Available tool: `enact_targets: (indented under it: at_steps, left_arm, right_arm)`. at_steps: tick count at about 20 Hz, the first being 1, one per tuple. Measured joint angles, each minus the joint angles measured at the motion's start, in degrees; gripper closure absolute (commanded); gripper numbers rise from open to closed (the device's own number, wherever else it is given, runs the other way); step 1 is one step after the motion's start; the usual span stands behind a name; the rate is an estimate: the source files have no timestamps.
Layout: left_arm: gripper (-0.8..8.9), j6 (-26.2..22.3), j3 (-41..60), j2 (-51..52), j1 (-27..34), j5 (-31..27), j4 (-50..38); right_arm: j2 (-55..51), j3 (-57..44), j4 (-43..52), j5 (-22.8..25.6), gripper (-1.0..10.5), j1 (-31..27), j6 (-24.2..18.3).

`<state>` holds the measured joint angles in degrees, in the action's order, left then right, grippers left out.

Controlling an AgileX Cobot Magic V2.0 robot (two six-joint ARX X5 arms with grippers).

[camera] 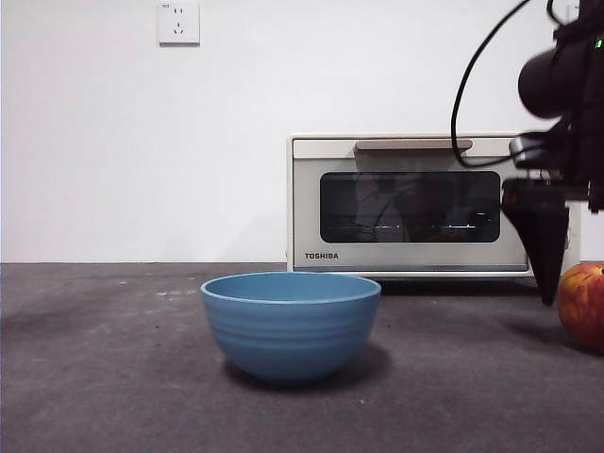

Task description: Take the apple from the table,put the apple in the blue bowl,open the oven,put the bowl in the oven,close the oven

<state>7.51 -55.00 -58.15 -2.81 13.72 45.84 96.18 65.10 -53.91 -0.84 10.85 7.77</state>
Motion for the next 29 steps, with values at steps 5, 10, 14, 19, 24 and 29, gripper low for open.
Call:
enact_targets:
  at_steps: [5,10,14,19,24,29]
  left_arm:
    - [8.18,0.00,0.00,0.00,0.00,0.02,0.00]
    - [8.18,0.00,0.00,0.00,0.00,0.00,0.02]
    - [8.18,0.00,0.00,-0.02,0.00,0.00,-0.04]
    - [8.18,0.00,0.00,-0.02,0.00,0.02,-0.04]
    - [8.18,0.00,0.00,-0.02,-0.02,0.00,0.00]
    - [8.18,-0.48,0.00,-0.07,-0.02,0.02,-0.02]
  right_arm:
    - [1.46,0.00,1.62,0.20,9.6,0.00,1.29]
    - [-0.13,0.00,-0.02,0.42,9.5,1.05,1.90]
    - [-11.06,1.33,-0.48,-4.22,9.5,8.76,2.97]
    - [-10.01,9.75,0.90,-5.11,9.5,25.29,6.54]
    - [0.31,18.99,2.01,-4.70,9.5,34.71,8.37]
    - [9.25,19.96,1.77,-4.15,9.5,36.50,9.03]
